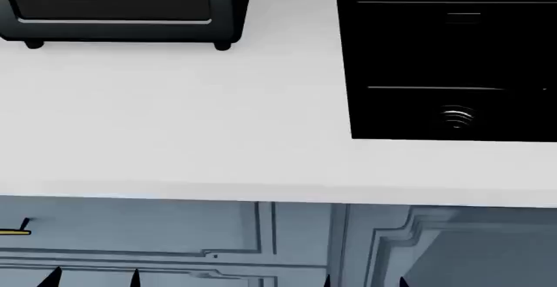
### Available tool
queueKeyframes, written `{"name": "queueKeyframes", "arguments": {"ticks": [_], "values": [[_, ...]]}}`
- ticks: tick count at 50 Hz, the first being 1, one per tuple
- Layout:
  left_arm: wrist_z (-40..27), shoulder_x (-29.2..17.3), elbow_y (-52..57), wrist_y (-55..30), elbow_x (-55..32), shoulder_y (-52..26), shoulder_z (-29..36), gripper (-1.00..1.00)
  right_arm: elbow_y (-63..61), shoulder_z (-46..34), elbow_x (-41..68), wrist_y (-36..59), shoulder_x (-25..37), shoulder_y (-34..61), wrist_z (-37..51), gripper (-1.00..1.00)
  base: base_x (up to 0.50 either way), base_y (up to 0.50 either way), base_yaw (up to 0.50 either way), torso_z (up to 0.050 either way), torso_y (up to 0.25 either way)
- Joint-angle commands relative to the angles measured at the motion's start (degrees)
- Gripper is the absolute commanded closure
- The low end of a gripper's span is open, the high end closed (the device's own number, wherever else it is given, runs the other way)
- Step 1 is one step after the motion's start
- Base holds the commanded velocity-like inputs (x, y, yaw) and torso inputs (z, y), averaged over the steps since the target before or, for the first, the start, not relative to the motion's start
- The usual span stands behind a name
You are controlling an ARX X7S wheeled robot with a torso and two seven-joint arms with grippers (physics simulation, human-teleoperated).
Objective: Decrease the toaster oven temperature.
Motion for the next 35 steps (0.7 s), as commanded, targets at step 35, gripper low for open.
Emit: {"name": "queueKeyframes", "arguments": {"ticks": [35], "values": [[-0.6,-1.6,1.6,-0.8,-4.7,1.4,1.1,-1.0,2.5,-3.5,1.8,-3.7,2.2,-0.9,2.0,-1.0,0.0,0.0,0.0,0.0,0.0]]}}
